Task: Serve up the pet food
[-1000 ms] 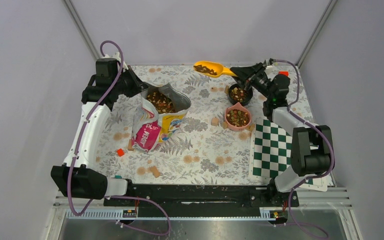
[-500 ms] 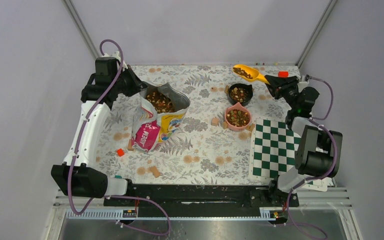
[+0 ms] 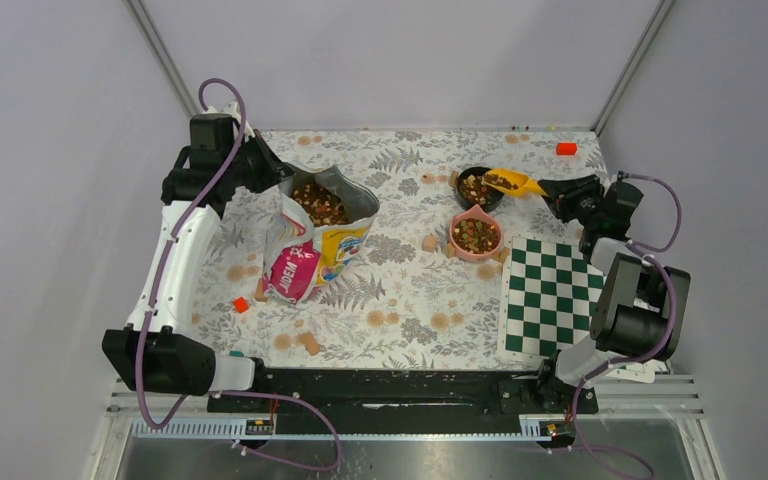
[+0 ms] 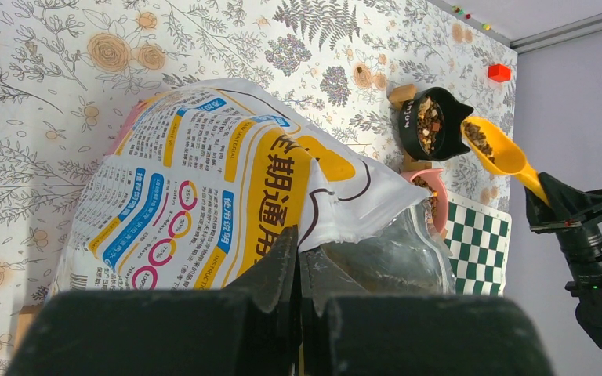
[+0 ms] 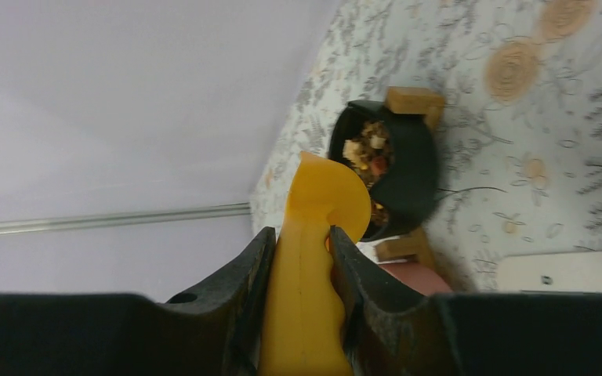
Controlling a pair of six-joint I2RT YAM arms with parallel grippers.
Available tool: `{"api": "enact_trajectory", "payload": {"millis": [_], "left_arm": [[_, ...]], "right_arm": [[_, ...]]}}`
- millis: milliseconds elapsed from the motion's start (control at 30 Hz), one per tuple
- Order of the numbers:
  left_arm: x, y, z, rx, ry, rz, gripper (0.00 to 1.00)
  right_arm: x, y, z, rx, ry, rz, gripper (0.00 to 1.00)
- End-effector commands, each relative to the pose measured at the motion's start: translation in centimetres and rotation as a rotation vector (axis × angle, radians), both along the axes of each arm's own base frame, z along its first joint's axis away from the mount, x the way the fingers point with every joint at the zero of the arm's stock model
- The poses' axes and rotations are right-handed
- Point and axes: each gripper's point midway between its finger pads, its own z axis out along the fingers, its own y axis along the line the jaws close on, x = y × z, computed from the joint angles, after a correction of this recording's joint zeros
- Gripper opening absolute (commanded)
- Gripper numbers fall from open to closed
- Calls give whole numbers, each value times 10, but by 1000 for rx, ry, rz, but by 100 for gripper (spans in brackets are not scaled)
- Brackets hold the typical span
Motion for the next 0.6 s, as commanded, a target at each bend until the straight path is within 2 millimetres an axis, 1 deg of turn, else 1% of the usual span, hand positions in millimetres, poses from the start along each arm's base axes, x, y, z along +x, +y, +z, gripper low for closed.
{"api": "enact_trajectory", "payload": {"millis": [0, 67, 200, 300, 467, 567], "left_arm": [[12, 3, 74, -23, -234, 7, 0], [12, 2, 73, -25, -231, 7, 0], [15, 1, 74, -31, -231, 3, 0], [15, 1, 73, -33, -229, 1, 0], [14, 1, 73, -29, -229, 3, 0], [14, 2, 73, -28, -230, 4, 0]], "right_arm": [[-1, -12, 10, -178, -2, -30, 0], [-2, -14, 10, -213, 16, -33, 0], [-1, -13, 16, -288, 31, -32, 0], [-1, -7, 17, -365, 61, -24, 0], [4, 2, 25, -502, 81, -5, 0], [5, 5, 33, -610, 87, -25, 0]]}}
